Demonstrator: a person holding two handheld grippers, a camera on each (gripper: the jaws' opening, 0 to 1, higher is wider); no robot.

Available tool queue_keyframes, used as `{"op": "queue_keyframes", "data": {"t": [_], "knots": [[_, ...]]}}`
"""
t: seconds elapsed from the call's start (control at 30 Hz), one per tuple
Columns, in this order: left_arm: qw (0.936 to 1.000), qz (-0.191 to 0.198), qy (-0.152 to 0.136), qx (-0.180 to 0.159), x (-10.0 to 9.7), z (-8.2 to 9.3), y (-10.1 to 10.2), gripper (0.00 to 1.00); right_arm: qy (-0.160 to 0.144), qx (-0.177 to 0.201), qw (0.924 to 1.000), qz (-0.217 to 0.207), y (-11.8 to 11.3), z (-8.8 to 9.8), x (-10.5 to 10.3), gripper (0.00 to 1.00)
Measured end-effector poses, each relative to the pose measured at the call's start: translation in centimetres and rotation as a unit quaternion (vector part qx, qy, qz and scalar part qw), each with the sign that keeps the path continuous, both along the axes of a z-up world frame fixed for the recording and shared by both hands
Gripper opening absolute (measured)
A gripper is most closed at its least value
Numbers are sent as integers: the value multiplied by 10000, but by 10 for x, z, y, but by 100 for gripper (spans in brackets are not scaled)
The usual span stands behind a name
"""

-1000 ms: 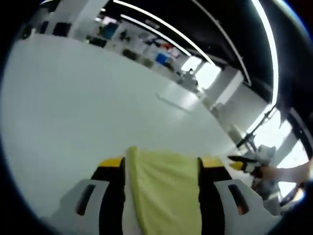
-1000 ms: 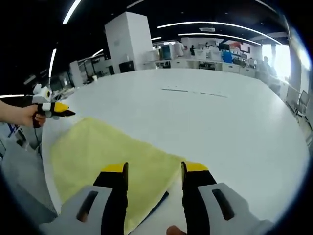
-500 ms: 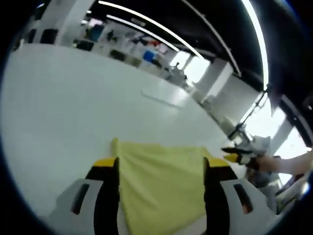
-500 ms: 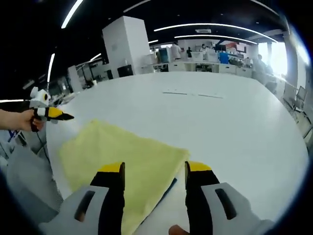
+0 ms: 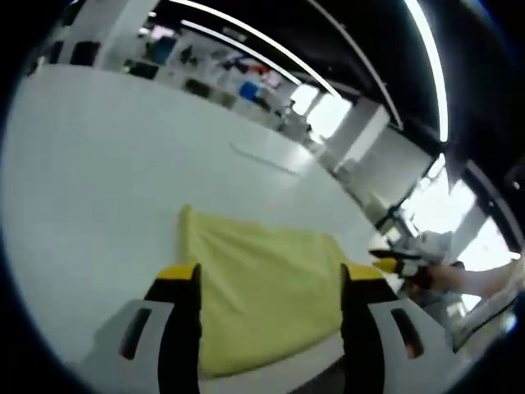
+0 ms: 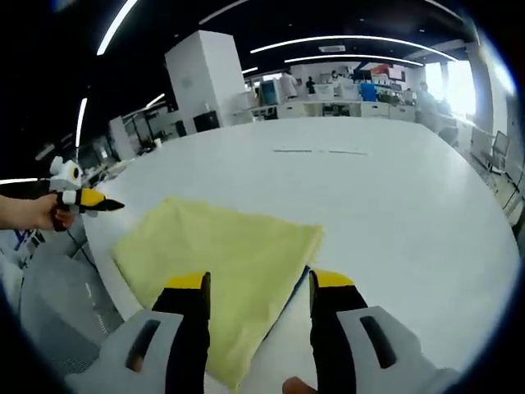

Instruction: Fold the garment on the visible template until the final outline fits inside the template.

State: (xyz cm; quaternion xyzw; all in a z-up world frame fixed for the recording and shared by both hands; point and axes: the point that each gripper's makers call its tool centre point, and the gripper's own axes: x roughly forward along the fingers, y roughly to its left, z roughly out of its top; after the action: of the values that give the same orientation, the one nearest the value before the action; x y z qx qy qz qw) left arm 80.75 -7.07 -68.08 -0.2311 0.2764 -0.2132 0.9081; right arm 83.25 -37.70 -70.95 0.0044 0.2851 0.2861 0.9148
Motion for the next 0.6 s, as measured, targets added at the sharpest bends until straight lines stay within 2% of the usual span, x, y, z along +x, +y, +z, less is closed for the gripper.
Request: {"op": "queue_keyframes", "data": {"t": [0.27,0.6], "knots": [[10000,19,37,-46,-12,-1,0,64,72,27,10000,-51,-2,-1,-15,48],[9999,6,73,-74,-14,-4,-4,64,99,40,9999,-60,-2,-1,-17,48]]}}
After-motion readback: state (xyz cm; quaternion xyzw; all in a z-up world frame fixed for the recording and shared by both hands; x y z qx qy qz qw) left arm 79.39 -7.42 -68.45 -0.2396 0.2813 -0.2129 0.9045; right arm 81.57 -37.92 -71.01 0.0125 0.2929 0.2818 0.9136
